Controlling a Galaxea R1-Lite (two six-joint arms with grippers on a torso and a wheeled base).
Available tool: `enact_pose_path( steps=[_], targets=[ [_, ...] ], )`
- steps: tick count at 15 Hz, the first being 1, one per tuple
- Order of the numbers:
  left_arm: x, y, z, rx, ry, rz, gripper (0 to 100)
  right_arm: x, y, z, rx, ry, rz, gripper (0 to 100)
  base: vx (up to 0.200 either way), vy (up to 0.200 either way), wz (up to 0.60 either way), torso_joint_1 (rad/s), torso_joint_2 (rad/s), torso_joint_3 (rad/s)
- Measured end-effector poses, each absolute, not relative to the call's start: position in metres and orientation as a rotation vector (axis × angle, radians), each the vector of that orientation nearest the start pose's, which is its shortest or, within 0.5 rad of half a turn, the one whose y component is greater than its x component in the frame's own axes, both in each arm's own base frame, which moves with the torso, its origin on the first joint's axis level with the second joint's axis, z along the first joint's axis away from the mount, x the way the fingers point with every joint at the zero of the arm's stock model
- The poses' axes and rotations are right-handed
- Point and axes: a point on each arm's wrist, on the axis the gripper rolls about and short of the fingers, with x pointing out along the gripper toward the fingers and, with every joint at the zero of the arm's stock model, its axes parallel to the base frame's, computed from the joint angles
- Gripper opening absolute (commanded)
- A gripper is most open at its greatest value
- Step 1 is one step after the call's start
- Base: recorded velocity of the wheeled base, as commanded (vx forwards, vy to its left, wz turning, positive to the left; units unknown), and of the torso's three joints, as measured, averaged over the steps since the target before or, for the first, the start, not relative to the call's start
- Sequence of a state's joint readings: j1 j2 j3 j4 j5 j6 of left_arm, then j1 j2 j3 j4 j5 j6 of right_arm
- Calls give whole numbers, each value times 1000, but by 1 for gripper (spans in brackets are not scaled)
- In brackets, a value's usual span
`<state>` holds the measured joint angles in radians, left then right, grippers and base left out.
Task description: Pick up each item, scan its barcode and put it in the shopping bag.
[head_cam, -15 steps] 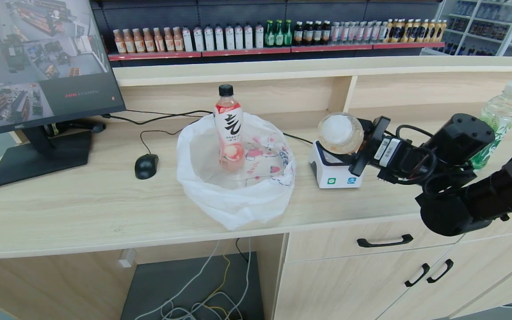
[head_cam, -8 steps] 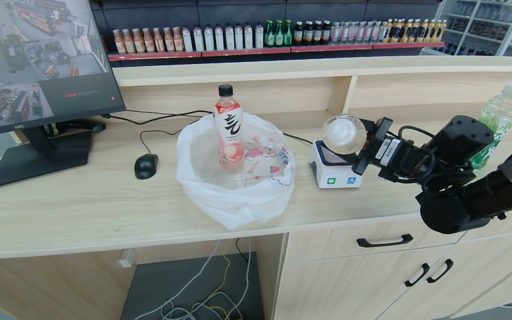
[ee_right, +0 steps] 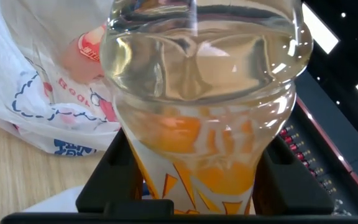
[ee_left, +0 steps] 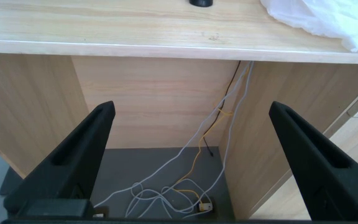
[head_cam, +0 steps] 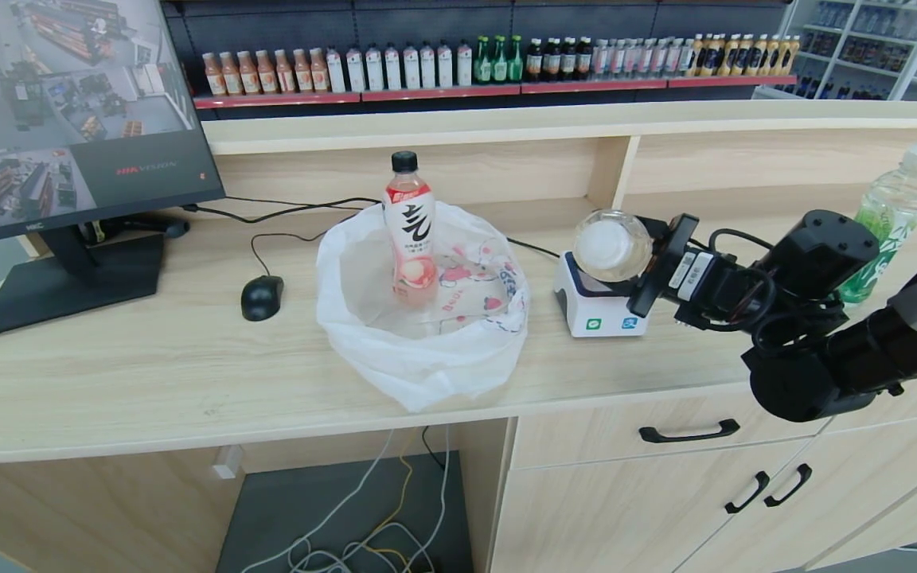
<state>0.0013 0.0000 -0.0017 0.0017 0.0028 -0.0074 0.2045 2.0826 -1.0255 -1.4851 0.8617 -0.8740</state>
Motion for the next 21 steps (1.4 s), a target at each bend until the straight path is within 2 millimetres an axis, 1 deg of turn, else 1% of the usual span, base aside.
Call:
enact_pose_path(
  steps=[10, 13, 17, 19, 21],
  targets=[
    [-23, 0, 76, -7, 0, 4, 100, 371, 98, 187, -911, -862, 803, 0, 0, 0, 0, 0, 0, 0],
    [-23, 0, 76, -7, 0, 4, 100, 369, 97, 188, -903, -842, 767, 0, 0, 0, 0, 0, 0, 0],
    [-23, 0, 76, -7, 0, 4, 100, 361, 104, 196, -836, -838, 730, 0, 0, 0, 0, 0, 0, 0],
    [-23, 0, 76, -7, 0, 4, 100, 354, 107, 197, -757, -796, 657, 0, 0, 0, 0, 0, 0, 0],
    [-23, 0, 76, -7, 0, 4, 100, 343, 116, 196, -669, -742, 663, 0, 0, 0, 0, 0, 0, 0]
  ],
)
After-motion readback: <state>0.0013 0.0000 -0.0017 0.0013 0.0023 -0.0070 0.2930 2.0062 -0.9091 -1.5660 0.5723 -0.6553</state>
